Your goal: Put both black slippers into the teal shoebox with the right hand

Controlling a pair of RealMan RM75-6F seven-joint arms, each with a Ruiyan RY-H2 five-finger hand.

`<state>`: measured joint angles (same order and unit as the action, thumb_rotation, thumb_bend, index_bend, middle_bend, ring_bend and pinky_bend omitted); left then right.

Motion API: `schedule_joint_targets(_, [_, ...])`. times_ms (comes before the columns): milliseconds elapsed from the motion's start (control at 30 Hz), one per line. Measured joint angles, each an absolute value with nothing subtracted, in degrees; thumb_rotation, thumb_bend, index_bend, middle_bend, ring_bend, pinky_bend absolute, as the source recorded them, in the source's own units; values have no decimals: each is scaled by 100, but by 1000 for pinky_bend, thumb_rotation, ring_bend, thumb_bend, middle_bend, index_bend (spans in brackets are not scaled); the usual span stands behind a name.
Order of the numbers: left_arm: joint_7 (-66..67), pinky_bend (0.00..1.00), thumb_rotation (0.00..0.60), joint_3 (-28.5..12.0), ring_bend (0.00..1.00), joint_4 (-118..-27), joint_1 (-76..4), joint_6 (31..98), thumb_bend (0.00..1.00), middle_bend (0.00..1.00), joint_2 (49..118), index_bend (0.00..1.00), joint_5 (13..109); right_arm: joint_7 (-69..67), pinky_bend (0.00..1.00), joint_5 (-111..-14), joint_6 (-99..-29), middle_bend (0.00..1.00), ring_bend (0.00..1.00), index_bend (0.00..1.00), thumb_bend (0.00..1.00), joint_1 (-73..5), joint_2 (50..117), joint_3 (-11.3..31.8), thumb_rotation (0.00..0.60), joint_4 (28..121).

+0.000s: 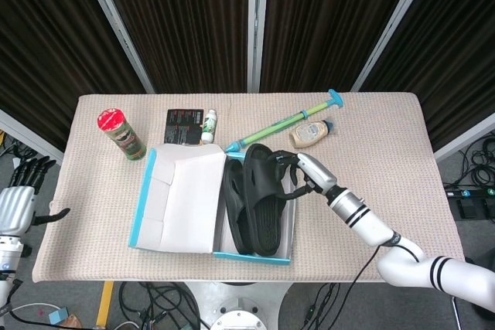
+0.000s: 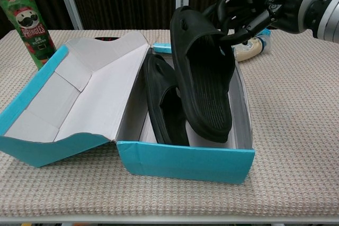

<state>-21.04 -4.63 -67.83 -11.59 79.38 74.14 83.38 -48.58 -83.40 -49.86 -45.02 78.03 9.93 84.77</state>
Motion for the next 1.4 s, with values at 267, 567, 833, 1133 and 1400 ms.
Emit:
schedule_joint_targets(267, [-2101, 14, 600, -475, 0, -6719, -1157, 7953, 58, 67, 7458, 101, 8339, -5460, 686, -8603, -4920, 515, 493, 609, 275, -4576, 8052, 822, 600, 7865])
schedule_joint_targets(567, [-2170, 14, 600, -472, 0, -6642, -1154, 7942, 58, 67, 7502, 101, 8342, -5919, 686, -8783, -4706, 515, 493, 609, 278, -4724, 8246, 589, 600, 7359])
schedule_joint_targets(833, [-2231, 14, 600, -472, 0, -6615, -1147, 7953, 58, 67, 7508, 101, 8352, -6016, 686, -8750, -4574, 515, 493, 609, 278, -4766, 8228, 491, 600, 7323])
schedule_joint_targets(1133, [-2264, 14, 600, -470, 0, -6583, -1157, 7936, 58, 67, 7532, 101, 8360, -5902, 686, -8522, -4193, 515, 492, 609, 277, -4853, 8108, 475, 600, 7454])
schedule_joint_targets(1400, [-2283, 14, 600, -473, 0, -6570, -1147, 7922, 58, 67, 7532, 101, 8338, -5246, 646, -8150, -3893, 473, 462, 568, 199, -4947, 8083, 593, 600, 7616])
